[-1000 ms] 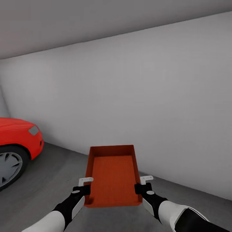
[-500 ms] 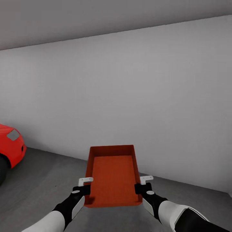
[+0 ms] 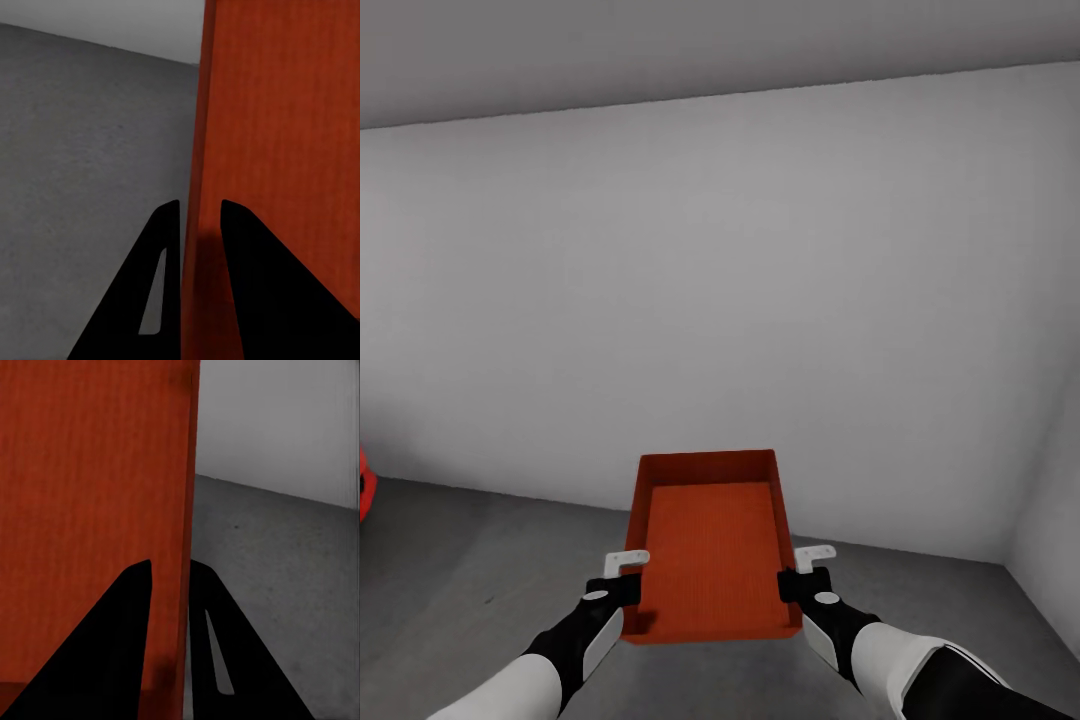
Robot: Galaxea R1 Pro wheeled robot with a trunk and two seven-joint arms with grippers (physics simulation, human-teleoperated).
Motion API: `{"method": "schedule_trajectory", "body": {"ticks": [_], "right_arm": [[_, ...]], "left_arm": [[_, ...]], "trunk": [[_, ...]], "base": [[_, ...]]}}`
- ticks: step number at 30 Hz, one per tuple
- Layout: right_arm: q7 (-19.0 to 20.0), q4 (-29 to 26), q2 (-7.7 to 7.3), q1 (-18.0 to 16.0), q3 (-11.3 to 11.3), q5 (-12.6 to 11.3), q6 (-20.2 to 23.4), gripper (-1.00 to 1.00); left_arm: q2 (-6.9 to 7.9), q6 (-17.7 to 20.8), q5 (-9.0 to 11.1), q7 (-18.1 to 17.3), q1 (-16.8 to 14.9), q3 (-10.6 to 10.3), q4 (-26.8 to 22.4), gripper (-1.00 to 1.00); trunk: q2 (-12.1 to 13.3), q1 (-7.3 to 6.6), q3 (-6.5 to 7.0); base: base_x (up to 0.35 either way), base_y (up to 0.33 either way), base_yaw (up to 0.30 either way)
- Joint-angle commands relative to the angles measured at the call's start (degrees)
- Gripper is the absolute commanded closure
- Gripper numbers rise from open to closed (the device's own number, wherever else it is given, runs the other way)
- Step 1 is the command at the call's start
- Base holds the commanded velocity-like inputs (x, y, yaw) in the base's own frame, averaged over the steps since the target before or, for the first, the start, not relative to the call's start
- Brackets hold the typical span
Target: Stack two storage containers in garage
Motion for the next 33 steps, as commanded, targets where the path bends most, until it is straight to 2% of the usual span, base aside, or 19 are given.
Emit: {"method": "schedule_trajectory", "body": {"ticks": [1,16,24,33], "right_arm": [[3.01,0.14,0.04,0.0,-2.03,0.05,-0.12,1.0],[3.01,0.14,0.04,0.0,-2.03,0.05,-0.12,1.0],[3.01,0.14,0.04,0.0,-2.03,0.05,-0.12,1.0],[3.01,0.14,0.04,0.0,-2.03,0.05,-0.12,1.0]], "left_arm": [[0.24,-1.41,-0.88,3.45,-0.03,2.07,-0.29,1.0],[0.24,-1.41,-0.95,3.45,-0.03,2.03,-0.32,1.0],[0.24,-1.41,-0.94,3.45,-0.03,2.03,-0.31,1.0],[0.29,-1.41,-0.96,3.45,-0.03,2.12,-0.27,1.0]], "trunk": [[-0.05,0.02,-0.03],[-0.05,0.02,-0.03],[-0.05,0.02,-0.03],[-0.05,0.02,-0.03]], "base": [[0.0,0.0,-0.25],[0.0,0.0,-0.246],[0.04,0.0,-0.03],[0.284,0.0,-0.001]]}}
